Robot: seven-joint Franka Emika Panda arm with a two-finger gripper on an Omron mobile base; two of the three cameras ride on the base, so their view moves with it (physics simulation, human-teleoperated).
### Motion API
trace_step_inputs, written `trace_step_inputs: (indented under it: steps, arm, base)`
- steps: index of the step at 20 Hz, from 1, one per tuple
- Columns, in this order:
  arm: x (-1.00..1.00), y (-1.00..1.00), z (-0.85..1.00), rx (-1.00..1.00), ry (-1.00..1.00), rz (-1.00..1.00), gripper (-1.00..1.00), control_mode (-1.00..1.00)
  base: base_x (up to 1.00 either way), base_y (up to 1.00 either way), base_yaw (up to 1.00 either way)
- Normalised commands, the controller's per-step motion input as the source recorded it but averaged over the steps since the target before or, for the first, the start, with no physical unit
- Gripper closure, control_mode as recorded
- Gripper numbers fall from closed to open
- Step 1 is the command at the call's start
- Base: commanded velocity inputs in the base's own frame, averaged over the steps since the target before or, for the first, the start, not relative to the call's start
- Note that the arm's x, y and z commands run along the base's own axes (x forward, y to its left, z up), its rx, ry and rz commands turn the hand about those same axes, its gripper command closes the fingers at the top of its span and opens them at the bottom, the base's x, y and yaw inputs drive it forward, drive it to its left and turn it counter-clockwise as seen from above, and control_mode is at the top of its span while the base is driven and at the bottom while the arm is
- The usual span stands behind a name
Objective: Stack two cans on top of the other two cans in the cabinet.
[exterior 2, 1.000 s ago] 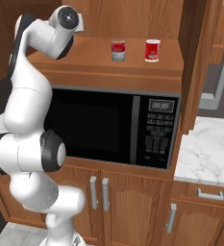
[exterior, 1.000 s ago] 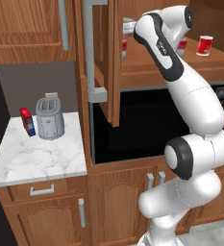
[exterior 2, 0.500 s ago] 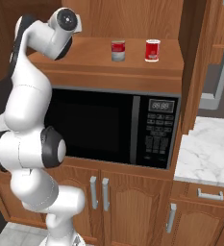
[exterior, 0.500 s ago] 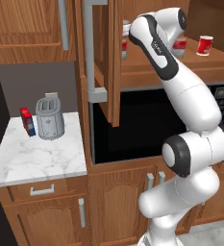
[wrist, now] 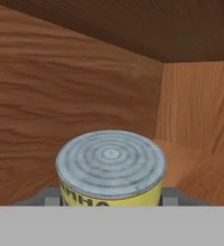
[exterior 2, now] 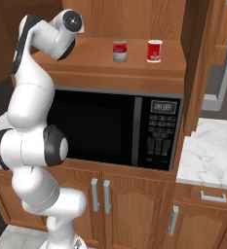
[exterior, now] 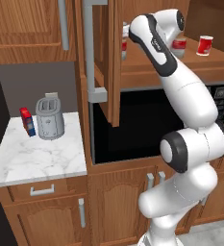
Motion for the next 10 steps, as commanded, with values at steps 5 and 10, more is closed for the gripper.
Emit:
trace_step_inputs:
  steps: [5,10]
  arm:
    - [0.00,0.00,-0.02,-0.04,0.00,0.07,1.00,-1.00]
    - [-0.01,0.00,0.00,-0.08,0.00,0.06,1.00,-1.00]
  base:
    - [0.00,0.00,0.00]
    - [0.00,0.00,0.00]
